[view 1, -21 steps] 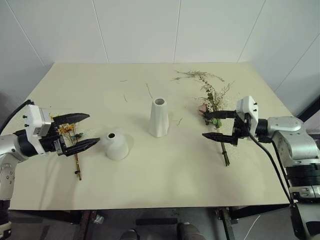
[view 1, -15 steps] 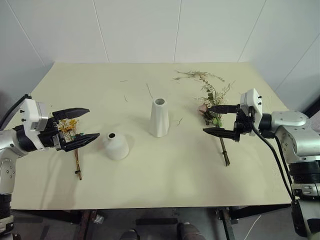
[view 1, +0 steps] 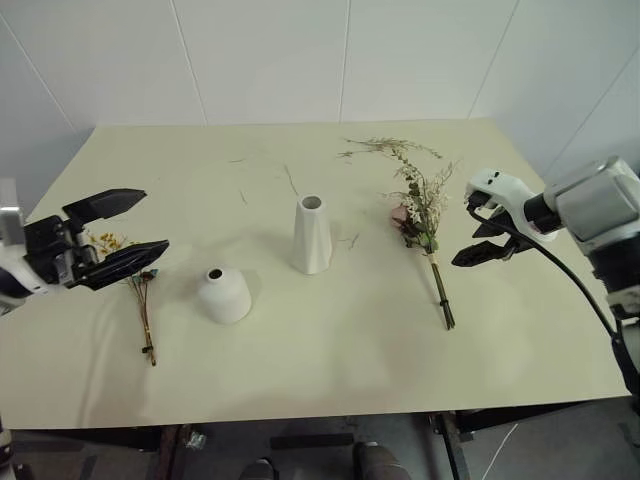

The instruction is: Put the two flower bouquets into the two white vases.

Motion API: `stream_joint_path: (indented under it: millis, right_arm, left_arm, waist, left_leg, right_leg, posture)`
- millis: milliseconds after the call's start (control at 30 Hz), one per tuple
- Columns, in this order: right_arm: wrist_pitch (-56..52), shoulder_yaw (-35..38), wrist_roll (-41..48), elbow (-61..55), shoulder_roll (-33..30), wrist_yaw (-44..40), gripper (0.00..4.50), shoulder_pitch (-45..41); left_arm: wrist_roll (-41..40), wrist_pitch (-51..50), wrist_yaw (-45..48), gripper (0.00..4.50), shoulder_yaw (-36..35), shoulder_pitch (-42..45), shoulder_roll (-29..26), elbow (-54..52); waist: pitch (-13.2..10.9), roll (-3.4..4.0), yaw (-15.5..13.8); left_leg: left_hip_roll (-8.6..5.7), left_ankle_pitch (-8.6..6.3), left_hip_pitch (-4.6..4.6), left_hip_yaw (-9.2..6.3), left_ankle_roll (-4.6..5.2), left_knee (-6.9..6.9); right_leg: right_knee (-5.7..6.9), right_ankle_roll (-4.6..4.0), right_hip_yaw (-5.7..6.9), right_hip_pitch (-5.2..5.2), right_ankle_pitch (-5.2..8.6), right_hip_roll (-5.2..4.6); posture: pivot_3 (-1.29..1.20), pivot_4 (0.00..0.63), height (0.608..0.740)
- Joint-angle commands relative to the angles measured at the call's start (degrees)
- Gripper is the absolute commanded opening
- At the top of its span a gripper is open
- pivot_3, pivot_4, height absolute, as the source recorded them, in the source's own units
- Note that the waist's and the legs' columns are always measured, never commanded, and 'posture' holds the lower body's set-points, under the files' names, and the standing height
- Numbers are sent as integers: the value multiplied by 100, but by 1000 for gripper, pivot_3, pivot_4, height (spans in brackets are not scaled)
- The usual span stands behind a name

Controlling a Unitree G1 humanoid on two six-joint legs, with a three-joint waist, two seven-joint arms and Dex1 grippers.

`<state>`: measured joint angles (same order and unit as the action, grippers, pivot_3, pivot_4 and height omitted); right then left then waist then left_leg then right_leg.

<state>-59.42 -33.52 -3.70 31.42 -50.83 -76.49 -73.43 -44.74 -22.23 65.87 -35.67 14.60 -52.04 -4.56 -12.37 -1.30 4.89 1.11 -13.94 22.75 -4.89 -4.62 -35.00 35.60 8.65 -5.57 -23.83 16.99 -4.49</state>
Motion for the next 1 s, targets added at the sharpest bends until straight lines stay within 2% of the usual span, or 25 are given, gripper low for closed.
stream_joint_path:
  millis: [33, 233, 400, 533, 700, 1000]
  right_arm:
    - [-420, -123, -182, 406, 337, 40, 4468, -197]
    - [-936, 117, -116, 1418, 1132, 423, 4468, -618]
    - [-869, 75, -177, 2081, 1378, 443, 4468, -1065]
    - [-780, 200, -221, 2300, 1635, 827, 4468, -967]
    - [-756, 448, -252, 2435, 1902, 1404, 4468, -685]
    - [-959, 455, -223, 2300, 2092, 1496, 4468, -388]
  left_arm:
    - [123, 326, -261, 4500, -536, -431, 138, -516]
    - [-194, 256, -878, 4500, -1306, -1012, 410, -1196]
    - [-478, 101, -1066, 4500, -1706, -1579, 559, -1564]
    - [-636, 68, -1170, 4500, -1686, -1692, 589, -1737]
    - [-1280, -522, -1040, 4500, -1656, -2128, 476, -2056]
    - [-1490, -1159, -292, 4500, -1418, -2278, -218, -1676]
  waist:
    - [0, -1, 5]
    - [1, -1, -10]
    - [1, -1, -1]
    - [8, -13, 3]
    - [8, -13, 6]
    - [10, -16, 24]
  left_leg:
    - [0, 0, 3, 0, 0, -2]
    - [-2, 5, 47, 1, -7, -19]
    - [-2, 5, 49, 4, -7, -16]
    - [-2, 5, 47, 5, -7, -17]
    - [-2, 5, 48, 8, -7, -17]
    - [-1, 7, 42, 9, -5, -18]
  right_leg:
    - [1, 0, 0, -3, 0, 0]
    - [34, 3, -7, -52, -2, -1]
    - [35, 3, -8, -60, -2, 0]
    - [38, 3, -8, -58, -2, 2]
    - [38, 5, -13, -60, -5, 1]
    - [43, 2, -13, -58, -6, 6]
  posture:
    - [0, 150, 740]
    - [0, 150, 740]
    - [0, 150, 740]
    - [0, 150, 740]
    - [0, 150, 740]
    - [0, 150, 740]
